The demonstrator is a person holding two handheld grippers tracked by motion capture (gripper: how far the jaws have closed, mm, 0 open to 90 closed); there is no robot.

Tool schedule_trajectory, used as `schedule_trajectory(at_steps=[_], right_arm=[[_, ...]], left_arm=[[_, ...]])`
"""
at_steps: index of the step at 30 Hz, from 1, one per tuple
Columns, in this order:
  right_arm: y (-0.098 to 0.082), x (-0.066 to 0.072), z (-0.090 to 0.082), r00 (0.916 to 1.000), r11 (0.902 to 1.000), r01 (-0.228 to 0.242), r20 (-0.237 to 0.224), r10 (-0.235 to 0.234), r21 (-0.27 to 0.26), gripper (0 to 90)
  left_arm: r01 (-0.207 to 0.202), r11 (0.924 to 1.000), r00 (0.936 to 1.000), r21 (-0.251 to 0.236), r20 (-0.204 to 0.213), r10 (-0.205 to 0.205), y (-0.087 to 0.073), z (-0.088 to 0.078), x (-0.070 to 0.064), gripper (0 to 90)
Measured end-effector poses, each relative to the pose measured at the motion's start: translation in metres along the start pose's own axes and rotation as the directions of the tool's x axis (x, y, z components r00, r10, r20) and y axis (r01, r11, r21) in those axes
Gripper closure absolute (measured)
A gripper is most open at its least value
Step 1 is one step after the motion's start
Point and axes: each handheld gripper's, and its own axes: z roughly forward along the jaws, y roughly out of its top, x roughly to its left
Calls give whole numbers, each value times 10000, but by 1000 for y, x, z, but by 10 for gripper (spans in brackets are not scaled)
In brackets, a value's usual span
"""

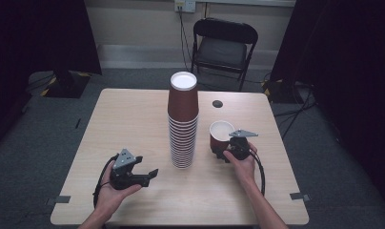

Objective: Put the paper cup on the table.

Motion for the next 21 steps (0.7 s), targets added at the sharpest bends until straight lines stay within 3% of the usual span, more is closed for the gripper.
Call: schedule_trajectory(at_steps=[8,13,16,21], right_arm=[[-5,3,-17,9994,9997,235,-271,-234,29,129],[-6,1,-27,9993,9999,136,-334,-137,-34,130],[-6,0,-41,9992,9996,213,-328,-219,-188,130],[-8,-1,-62,9992,9989,169,-342,-184,-426,131]], left_arm=[[157,9999,9998,-56,-139,-158,1,-1,2,158],[257,9996,9993,-148,-277,-261,2,-1,4,158],[508,9986,9979,-154,-398,-513,4,-1,6,158],[405,9987,9986,-308,-328,-415,5,-2,5,158]])
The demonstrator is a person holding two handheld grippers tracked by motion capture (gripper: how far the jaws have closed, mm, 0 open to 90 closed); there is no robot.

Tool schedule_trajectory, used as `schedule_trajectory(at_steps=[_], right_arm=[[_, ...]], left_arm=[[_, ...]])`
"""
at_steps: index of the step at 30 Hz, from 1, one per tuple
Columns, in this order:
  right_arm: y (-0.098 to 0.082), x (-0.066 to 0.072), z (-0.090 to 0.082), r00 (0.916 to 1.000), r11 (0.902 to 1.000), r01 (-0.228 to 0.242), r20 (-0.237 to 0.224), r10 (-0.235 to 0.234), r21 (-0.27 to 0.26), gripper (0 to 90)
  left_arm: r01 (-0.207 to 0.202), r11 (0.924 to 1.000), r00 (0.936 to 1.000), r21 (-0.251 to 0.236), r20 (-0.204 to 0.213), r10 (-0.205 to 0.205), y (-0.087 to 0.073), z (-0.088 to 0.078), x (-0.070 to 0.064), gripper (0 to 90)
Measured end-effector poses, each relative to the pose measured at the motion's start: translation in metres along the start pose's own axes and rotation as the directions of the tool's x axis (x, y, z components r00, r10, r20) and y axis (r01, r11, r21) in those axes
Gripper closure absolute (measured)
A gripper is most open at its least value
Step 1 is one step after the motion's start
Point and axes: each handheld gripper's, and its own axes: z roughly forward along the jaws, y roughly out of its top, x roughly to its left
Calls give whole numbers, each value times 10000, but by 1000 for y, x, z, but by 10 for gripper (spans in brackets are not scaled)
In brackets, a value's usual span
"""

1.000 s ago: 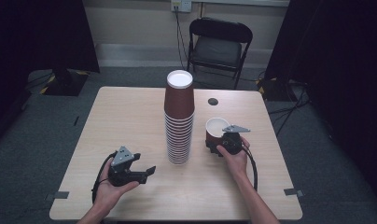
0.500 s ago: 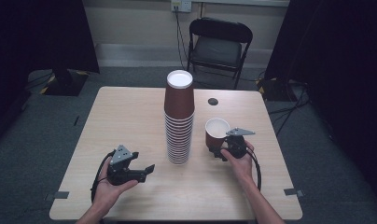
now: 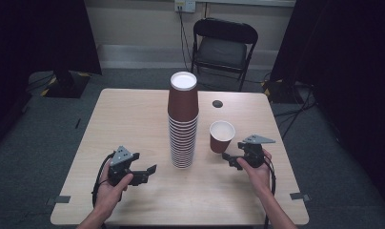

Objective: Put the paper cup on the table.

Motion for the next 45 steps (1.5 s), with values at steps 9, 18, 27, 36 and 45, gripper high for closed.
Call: schedule_trajectory(at_steps=[9,18,27,36,45], right_arm=[[-7,0,-28,10000,10000,-19,-31,19,-64,143],[-16,8,-56,9999,9998,-125,41,125,-143,151],[-31,19,-78,9996,9997,-196,182,198,-113,166],[-58,25,-95,9988,9991,-403,285,399,151,165],[-72,20,-109,9940,9983,-560,932,570,-142,165]], left_arm=[[-9,9991,9995,435,-300,22,-1,2,-4,161],[7,9992,9980,390,-638,17,-8,-14,1,161],[305,9989,9975,356,-642,-282,-20,-26,5,161],[209,9991,9972,382,-730,-181,-24,-32,10,161],[-8,10000,9983,45,-577,10,-24,-43,10,160]])
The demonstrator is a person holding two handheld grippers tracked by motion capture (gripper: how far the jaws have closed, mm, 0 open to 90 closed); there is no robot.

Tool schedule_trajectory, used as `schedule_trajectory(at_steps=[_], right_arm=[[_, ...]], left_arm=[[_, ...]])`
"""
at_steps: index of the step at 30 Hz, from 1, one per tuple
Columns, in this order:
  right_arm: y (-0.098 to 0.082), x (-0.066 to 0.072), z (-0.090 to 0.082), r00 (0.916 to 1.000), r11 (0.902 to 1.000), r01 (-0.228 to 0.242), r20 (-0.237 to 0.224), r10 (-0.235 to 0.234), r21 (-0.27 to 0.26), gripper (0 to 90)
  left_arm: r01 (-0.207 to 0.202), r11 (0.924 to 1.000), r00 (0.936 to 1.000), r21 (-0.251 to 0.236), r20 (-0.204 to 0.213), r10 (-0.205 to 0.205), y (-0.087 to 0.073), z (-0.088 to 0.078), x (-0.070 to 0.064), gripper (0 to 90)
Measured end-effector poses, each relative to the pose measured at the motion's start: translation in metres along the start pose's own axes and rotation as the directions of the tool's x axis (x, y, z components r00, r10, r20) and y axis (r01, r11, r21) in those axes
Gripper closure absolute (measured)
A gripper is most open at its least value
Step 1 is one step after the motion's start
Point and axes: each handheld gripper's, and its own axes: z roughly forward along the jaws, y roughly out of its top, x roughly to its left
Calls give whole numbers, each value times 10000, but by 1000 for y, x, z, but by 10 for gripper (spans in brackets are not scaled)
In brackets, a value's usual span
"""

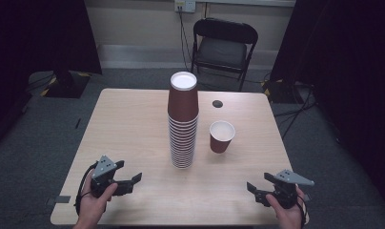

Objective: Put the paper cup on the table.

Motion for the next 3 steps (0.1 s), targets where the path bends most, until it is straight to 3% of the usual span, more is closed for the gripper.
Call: schedule_trajectory(at_steps=[3], right_arm=[[-2,-2,2,9999,9999,-135,41,134,79,165]], left_arm=[[204,9996,9998,176,26,-205,-4,3,3,162]])
